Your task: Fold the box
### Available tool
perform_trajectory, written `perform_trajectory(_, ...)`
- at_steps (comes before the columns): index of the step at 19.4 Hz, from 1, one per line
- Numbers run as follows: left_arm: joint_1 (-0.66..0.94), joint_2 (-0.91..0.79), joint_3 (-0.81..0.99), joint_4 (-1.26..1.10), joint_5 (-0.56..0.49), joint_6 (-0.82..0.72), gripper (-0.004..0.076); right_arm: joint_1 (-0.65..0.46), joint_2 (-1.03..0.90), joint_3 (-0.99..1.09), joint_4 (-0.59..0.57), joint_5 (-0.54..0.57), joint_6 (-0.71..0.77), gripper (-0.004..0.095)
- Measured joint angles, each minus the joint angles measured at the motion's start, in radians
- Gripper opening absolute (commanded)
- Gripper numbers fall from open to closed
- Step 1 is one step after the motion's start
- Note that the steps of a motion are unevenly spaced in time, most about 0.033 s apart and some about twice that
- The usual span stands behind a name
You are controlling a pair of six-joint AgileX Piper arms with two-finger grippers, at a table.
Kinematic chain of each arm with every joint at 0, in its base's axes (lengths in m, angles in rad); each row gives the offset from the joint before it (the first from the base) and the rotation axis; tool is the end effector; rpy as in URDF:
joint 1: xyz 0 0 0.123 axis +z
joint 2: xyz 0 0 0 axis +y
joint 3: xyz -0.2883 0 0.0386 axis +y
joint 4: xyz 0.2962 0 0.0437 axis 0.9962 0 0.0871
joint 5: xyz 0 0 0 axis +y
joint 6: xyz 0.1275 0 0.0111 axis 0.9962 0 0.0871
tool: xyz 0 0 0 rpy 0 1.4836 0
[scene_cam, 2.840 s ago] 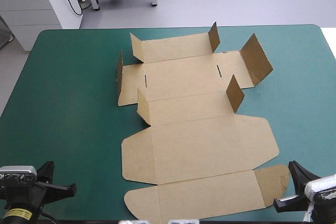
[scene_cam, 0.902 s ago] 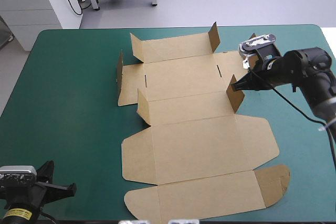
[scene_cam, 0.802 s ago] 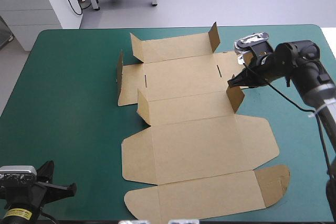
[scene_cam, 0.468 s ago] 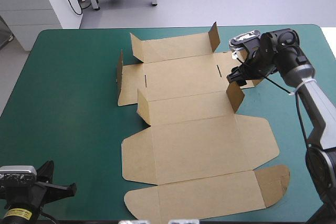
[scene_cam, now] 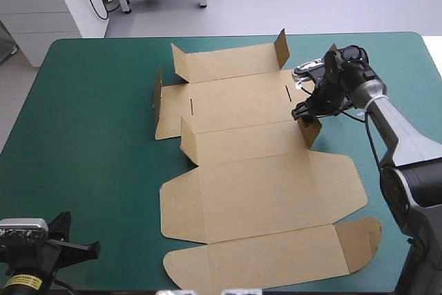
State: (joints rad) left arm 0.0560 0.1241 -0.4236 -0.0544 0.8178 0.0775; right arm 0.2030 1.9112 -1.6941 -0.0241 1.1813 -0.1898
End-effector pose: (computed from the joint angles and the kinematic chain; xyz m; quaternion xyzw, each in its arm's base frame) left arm 0.1051 0.0008 0.2727 0.0041 0.8417 0.0093 0.5399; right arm 0.4552 0.0908 0.2371 -0.1965 0.9719 -0.0108 0.1295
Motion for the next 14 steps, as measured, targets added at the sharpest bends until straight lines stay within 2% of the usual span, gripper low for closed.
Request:
perform_trajectory(1, 0.0, 0.0, 0.0, 0.0, 0.0, 0.0, -0.0008, 0.0, 0.013, 0.0, 0.009, 0.01, -0.008, 0.0577)
perform_trajectory(2, 0.0, 0.0, 0.0, 0.0, 0.0, 0.0, -0.0008, 0.0, 0.022, 0.0, 0.024, 0.013, -0.014, 0.0412)
perform_trajectory(3, 0.0, 0.0, 0.0, 0.0, 0.0, 0.0, -0.0008, 0.0, 0.037, 0.0, 0.041, 0.013, -0.02, 0.0335)
perform_trajectory(4, 0.0, 0.0, 0.0, 0.0, 0.0, 0.0, -0.0008, 0.0, 0.04, 0.0, 0.049, 0.013, -0.02, 0.0117)
perform_trajectory(5, 0.0, 0.0, 0.0, 0.0, 0.0, 0.0, -0.0008, 0.0, 0.05, 0.0, 0.062, 0.012, -0.023, 0.0027)
perform_trajectory(6, 0.0, 0.0, 0.0, 0.0, 0.0, 0.0, -0.0008, 0.0, 0.051, 0.0, 0.064, 0.01, -0.023, -0.0011)
perform_trajectory(9, 0.0, 0.0, 0.0, 0.0, 0.0, 0.0, -0.0008, 0.002, 0.052, -0.001, 0.08, 0.009, -0.036, -0.0021)
perform_trajectory(14, 0.0, 0.0, 0.0, 0.0, 0.0, 0.0, -0.0008, 0.002, 0.053, -0.02, 0.083, 0.026, -0.262, -0.0021)
